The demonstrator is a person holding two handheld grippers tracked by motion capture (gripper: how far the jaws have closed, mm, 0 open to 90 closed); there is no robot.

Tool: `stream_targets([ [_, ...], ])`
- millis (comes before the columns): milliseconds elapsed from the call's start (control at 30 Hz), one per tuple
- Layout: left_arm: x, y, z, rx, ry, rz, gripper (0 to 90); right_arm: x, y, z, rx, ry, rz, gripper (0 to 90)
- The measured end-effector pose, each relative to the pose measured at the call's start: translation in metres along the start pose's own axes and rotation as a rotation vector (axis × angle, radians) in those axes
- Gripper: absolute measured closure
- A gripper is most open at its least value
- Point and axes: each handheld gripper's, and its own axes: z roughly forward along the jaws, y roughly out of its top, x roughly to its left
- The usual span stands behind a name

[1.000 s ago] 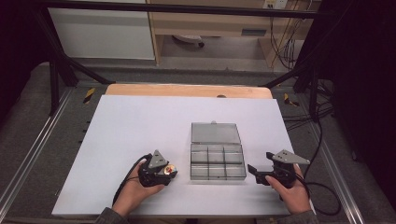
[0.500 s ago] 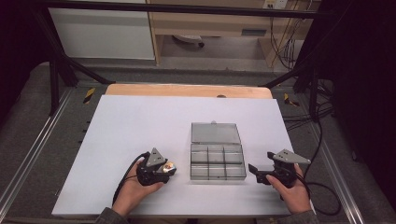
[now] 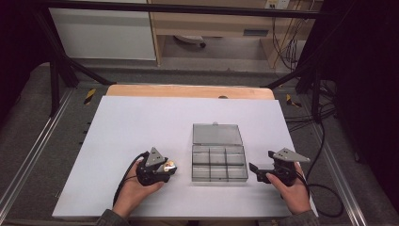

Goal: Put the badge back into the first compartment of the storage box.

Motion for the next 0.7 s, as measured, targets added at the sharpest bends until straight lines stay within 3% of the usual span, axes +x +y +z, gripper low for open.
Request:
stream_targets([
  [133,0.001,0.002,-0.004,-0.035,0.006,-0.002,47.1,-0.003,0.003,0.006,-0.002,-0.003,0.001,5.3],
  [233,0.002,0.003,-0.006,-0.05,0.012,-0.013,47.1,-0.009,0.003,0.008,-0.01,-0.008,0.029,5.1],
  [400,0.005,0.003,-0.007,-0.054,0.025,-0.013,47.1,-0.018,0.002,0.008,-0.021,-0.023,0.05,5.6],
  [600,0.004,0.004,-0.009,-0.064,0.028,-0.01,47.1,-0.02,0.005,0.02,0.004,-0.036,0.03,5.7],
  [700,0.002,0.004,-0.01,-0.066,0.027,-0.006,47.1,-0.025,0.009,0.022,-0.008,-0.051,0.043,5.6],
])
